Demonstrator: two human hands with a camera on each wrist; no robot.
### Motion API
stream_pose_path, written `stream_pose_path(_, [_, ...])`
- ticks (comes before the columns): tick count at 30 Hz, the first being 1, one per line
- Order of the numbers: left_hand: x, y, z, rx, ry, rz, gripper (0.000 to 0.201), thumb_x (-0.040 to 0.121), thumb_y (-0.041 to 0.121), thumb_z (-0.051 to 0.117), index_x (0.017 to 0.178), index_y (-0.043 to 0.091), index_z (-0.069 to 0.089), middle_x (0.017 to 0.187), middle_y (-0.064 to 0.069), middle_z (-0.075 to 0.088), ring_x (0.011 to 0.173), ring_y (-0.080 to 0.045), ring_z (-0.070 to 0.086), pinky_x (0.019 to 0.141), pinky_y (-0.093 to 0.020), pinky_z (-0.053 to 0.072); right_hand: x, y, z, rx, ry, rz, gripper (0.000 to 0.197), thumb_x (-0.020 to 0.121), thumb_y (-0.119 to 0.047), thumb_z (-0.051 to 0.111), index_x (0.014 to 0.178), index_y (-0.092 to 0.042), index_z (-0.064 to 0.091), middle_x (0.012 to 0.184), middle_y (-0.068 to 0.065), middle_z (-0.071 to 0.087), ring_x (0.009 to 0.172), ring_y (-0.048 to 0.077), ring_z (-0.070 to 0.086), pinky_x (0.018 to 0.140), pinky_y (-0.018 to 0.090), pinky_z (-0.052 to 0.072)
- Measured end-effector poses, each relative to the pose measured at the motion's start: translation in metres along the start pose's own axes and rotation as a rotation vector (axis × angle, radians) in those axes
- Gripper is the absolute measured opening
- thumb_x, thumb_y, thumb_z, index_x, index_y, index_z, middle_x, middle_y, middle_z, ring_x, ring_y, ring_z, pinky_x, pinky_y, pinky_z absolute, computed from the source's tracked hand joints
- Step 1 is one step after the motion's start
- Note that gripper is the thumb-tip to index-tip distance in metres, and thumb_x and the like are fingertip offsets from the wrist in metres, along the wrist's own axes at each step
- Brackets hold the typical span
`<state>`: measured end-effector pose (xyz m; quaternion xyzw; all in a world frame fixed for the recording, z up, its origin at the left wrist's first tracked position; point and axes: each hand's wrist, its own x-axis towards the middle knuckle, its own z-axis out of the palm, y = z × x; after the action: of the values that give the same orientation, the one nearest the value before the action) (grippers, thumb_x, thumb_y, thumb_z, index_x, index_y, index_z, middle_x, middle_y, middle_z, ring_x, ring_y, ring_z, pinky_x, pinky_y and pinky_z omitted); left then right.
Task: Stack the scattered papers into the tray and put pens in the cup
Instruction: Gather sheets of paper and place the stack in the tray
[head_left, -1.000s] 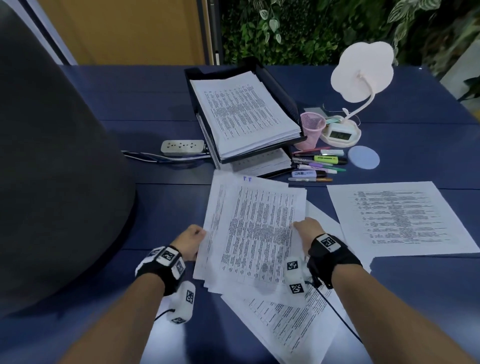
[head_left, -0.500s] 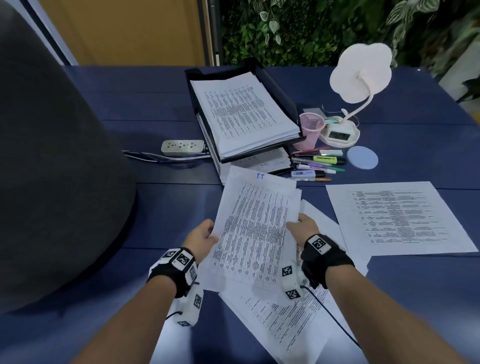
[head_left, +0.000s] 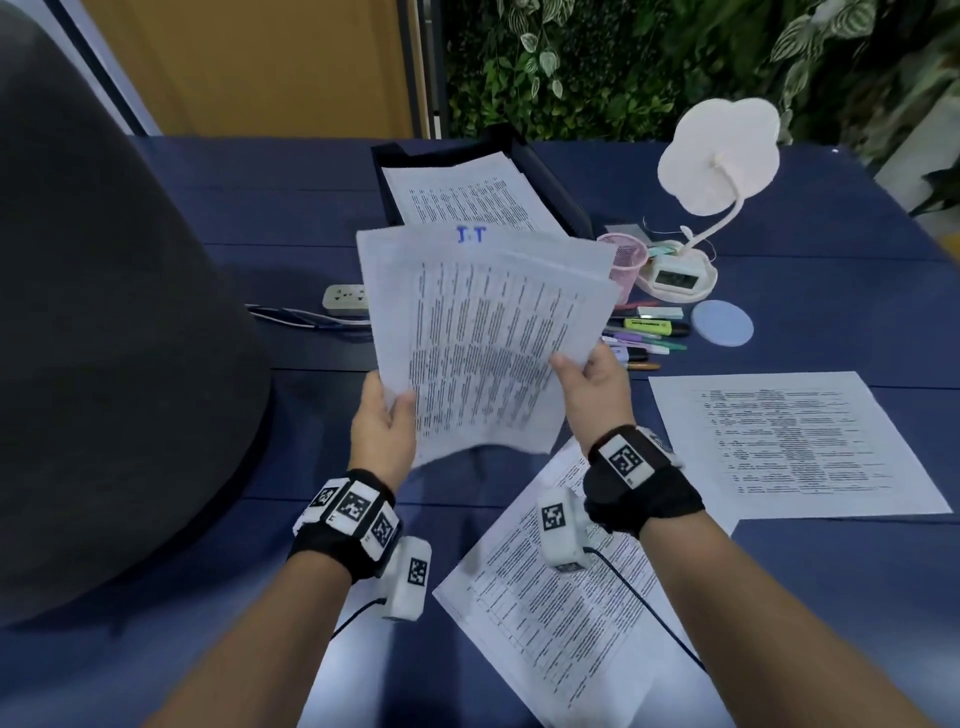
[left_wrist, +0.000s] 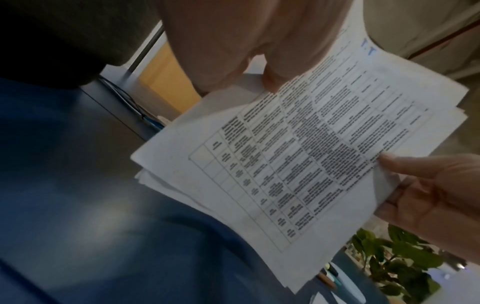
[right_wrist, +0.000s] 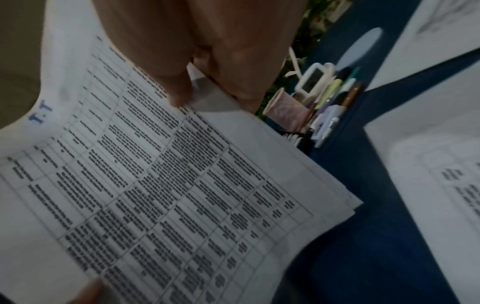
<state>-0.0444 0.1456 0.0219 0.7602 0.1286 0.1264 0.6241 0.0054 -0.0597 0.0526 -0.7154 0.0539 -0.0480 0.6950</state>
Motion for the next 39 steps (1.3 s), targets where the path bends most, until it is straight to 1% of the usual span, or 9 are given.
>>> stream_pose_path(6, [0.003, 0.007, 0.001, -0.057, 0.051, 0.002, 0.029, 0.094, -0.001, 0.049, 0.117, 0.013, 0.041, 0.098, 0.014, 0.059, 0.081, 0.017, 0.058, 0.071, -0.002, 0.044, 0.002, 0.006, 0.013, -0.042, -0.089, -0.015, 0.026, 0.091, 0.002, 0.051, 0.104, -0.020, 0.050, 0.099, -0.007, 0.063, 0.089, 0.005, 0.061, 0.091, 0.029, 0.048])
stream_pose_path(13, [0.022, 0.011, 0.000, -0.187, 0.008, -0.135, 0.030, 0.091, 0.004, 0.056, 0.110, 0.026, 0.049, 0.108, 0.004, 0.066, 0.102, -0.015, 0.064, 0.093, -0.040, 0.050, 0.009, 0.020, 0.012, -0.174, -0.174, 0.139, 0.042, 0.084, 0.007, 0.039, 0.112, -0.025, 0.040, 0.102, -0.004, 0.061, 0.100, 0.025, 0.060, 0.092, 0.040, 0.049])
stream_pose_path(18, [0.033, 0.022, 0.005, -0.208, 0.010, -0.116, 0.027, 0.096, 0.005, 0.049, 0.121, 0.012, 0.054, 0.108, 0.005, 0.066, 0.102, -0.013, 0.063, 0.094, -0.036, 0.050, 0.010, 0.033, 0.003, -0.228, -0.131, 0.226, 0.031, 0.086, -0.003, 0.054, 0.114, -0.017, 0.050, 0.110, 0.004, 0.064, 0.099, 0.022, 0.061, 0.093, 0.035, 0.048])
stream_pose_path(22, [0.044, 0.041, 0.004, -0.359, 0.043, -0.090, 0.030, 0.097, 0.001, 0.044, 0.125, 0.007, 0.052, 0.113, 0.000, 0.065, 0.101, -0.009, 0.063, 0.088, -0.023, 0.052, 0.013, 0.040, -0.012, -0.209, -0.138, 0.282, 0.024, 0.089, -0.013, 0.061, 0.113, -0.012, 0.062, 0.105, 0.004, 0.067, 0.089, 0.019, 0.063, 0.081, 0.031, 0.049])
stream_pose_path(25, [0.063, 0.052, 0.006, -0.386, 0.070, -0.070, 0.024, 0.097, 0.003, 0.047, 0.118, 0.014, 0.050, 0.112, 0.000, 0.064, 0.101, -0.013, 0.063, 0.091, -0.031, 0.052, 0.018, 0.032, -0.015, -0.132, -0.148, 0.333, 0.016, 0.095, -0.014, 0.052, 0.111, -0.016, 0.053, 0.093, 0.006, 0.065, 0.056, 0.015, 0.064, 0.050, 0.024, 0.047])
stream_pose_path(27, [0.076, 0.057, 0.010, -0.313, 0.115, -0.059, 0.025, 0.096, 0.008, 0.050, 0.117, 0.017, 0.041, 0.102, 0.006, 0.060, 0.093, -0.009, 0.061, 0.093, -0.034, 0.049, 0.027, 0.024, -0.014, -0.117, -0.131, 0.305, 0.014, 0.097, -0.011, 0.046, 0.110, -0.015, 0.050, 0.087, 0.005, 0.063, 0.040, 0.008, 0.057, 0.039, 0.019, 0.041])
stream_pose_path(32, [0.088, 0.055, 0.016, 0.033, 0.031, 0.005, 0.063, 0.087, 0.003, 0.058, 0.138, 0.023, 0.026, 0.092, 0.010, 0.054, 0.075, -0.005, 0.057, 0.078, -0.027, 0.050, 0.059, 0.003, -0.011, -0.097, -0.094, 0.205, 0.014, 0.096, -0.010, 0.045, 0.108, -0.013, 0.052, 0.075, 0.004, 0.060, 0.036, 0.004, 0.049, 0.038, 0.018, 0.038])
stream_pose_path(36, [0.102, 0.049, 0.020, 0.316, -0.104, 0.051, 0.048, 0.084, 0.008, 0.061, 0.128, 0.023, 0.048, 0.110, -0.002, 0.061, 0.096, -0.022, 0.060, 0.093, -0.044, 0.050, 0.088, -0.013, -0.008, -0.102, -0.067, 0.178, 0.017, 0.095, -0.004, 0.038, 0.097, -0.012, 0.052, 0.071, 0.006, 0.058, 0.037, 0.005, 0.050, 0.037, 0.018, 0.039])
stream_pose_path(39, [0.113, 0.054, 0.023, 0.552, -0.104, 0.169, 0.051, 0.084, 0.020, 0.062, 0.133, 0.022, 0.048, 0.132, -0.002, 0.054, 0.121, -0.024, 0.049, 0.105, -0.048, 0.037, 0.109, -0.024, -0.003, -0.096, -0.056, 0.171, 0.022, 0.095, 0.000, 0.030, 0.108, -0.007, 0.046, 0.085, 0.014, 0.059, 0.039, 0.007, 0.056, 0.037, 0.018, 0.043])
